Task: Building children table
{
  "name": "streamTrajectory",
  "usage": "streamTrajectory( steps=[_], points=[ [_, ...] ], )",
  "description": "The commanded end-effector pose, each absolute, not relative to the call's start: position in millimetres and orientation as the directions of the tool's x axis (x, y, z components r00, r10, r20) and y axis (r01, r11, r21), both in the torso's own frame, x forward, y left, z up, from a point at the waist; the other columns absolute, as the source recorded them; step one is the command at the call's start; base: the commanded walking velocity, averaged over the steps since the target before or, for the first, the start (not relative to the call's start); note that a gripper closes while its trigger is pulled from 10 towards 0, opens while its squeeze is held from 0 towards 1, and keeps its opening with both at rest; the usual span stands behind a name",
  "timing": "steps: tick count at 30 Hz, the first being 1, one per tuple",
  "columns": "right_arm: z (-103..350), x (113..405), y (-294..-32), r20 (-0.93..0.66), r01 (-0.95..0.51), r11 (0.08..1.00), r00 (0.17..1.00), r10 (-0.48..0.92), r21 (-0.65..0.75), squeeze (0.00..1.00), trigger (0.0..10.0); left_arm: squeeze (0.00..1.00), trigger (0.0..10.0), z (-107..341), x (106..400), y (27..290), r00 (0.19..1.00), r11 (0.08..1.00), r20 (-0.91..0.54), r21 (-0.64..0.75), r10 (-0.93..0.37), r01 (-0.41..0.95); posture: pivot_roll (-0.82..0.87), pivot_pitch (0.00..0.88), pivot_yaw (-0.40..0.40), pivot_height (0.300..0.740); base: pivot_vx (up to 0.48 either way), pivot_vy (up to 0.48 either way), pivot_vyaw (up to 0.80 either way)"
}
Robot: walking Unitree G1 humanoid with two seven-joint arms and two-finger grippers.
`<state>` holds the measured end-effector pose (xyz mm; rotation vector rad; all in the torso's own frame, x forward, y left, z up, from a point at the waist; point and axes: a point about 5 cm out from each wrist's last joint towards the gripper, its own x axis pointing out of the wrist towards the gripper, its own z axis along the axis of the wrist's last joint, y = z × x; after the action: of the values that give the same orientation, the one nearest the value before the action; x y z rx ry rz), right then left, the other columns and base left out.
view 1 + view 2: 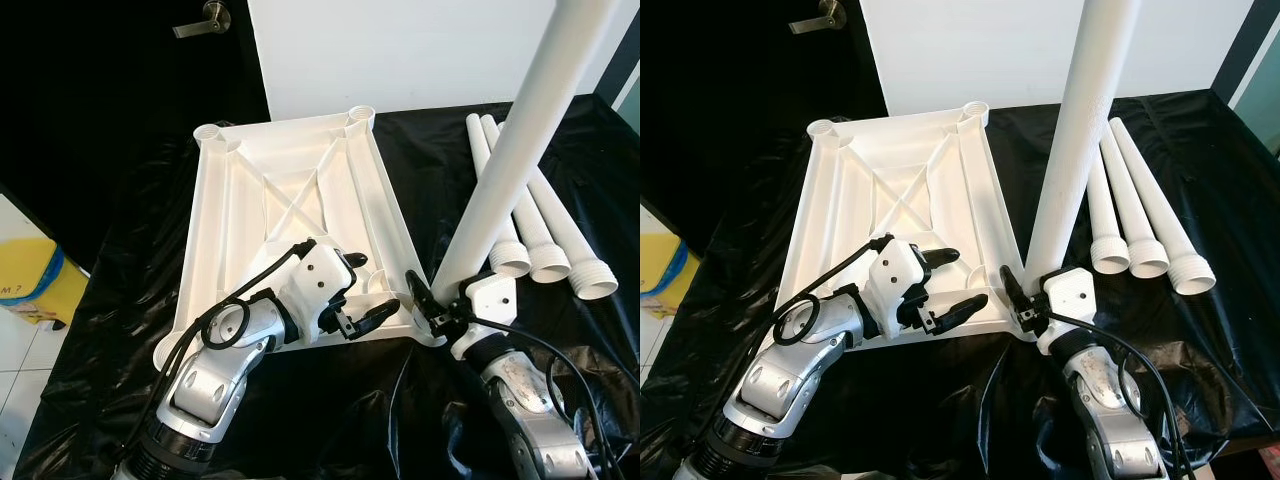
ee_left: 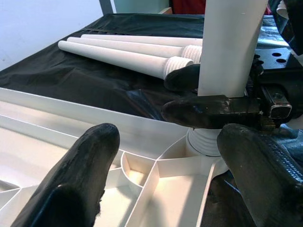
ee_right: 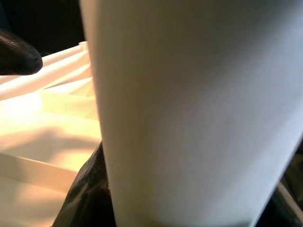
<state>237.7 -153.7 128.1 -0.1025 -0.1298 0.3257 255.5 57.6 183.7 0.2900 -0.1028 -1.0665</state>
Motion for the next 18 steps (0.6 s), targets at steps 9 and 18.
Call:
streamTrajectory(
  steps=[9, 18],
  points=[
    [90, 227, -161, -0.092, -0.301, 0.952, 0.951, 0.295, -0.050, 0.00, 10.0, 0.00, 10.0, 186, 259, 56, 0.473, 0.439, -0.052, 0.292, -0.880, 0.850, -0.13, 0.148, 0.076, 0.740, 0.000, 0.000, 0.00],
    [98, 225, -157, -0.080, -0.335, 0.939, 0.941, 0.329, -0.080, 0.00, 10.0, 0.00, 10.0, 186, 258, 53, 0.475, 0.452, -0.021, 0.270, -0.880, 0.850, -0.22, 0.184, 0.109, 0.740, 0.000, 0.000, 0.00]
  ],
)
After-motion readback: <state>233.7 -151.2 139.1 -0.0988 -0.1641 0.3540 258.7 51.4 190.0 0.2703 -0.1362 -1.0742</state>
